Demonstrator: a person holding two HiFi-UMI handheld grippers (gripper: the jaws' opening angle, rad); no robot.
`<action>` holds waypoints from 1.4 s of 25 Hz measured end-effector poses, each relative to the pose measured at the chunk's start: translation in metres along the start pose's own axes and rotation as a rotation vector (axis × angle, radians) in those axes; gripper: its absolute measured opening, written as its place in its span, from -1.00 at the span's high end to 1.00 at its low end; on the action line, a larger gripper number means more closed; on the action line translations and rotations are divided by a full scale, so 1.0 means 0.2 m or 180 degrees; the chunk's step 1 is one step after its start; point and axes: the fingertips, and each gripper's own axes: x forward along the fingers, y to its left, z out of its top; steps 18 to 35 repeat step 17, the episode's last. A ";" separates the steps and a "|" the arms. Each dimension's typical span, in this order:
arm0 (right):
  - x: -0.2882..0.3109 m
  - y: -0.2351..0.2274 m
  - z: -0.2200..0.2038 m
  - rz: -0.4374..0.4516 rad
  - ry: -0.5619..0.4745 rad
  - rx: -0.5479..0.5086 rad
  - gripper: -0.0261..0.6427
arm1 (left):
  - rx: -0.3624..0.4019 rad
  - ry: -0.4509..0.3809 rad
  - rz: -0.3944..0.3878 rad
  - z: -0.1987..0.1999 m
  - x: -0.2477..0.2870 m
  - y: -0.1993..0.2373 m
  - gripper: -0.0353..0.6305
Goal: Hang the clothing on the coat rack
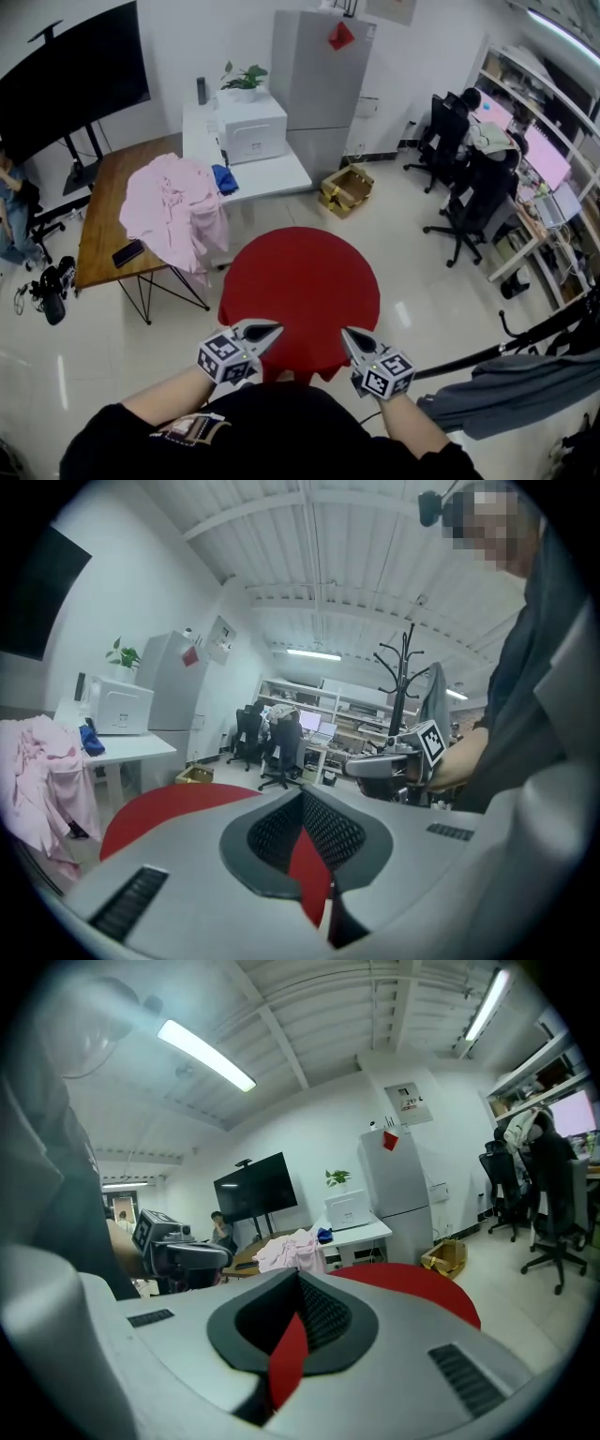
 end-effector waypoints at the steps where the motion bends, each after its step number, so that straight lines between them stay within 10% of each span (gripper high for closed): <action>1: 0.00 0.00 0.00 -0.0001 0.0008 -0.0013 0.92 | -0.0010 -0.0005 0.0005 0.00 0.00 0.00 0.89; 35: -0.05 0.02 0.01 0.0010 0.0068 -0.0124 0.92 | 0.0016 -0.0071 -0.0140 0.05 0.03 -0.04 0.89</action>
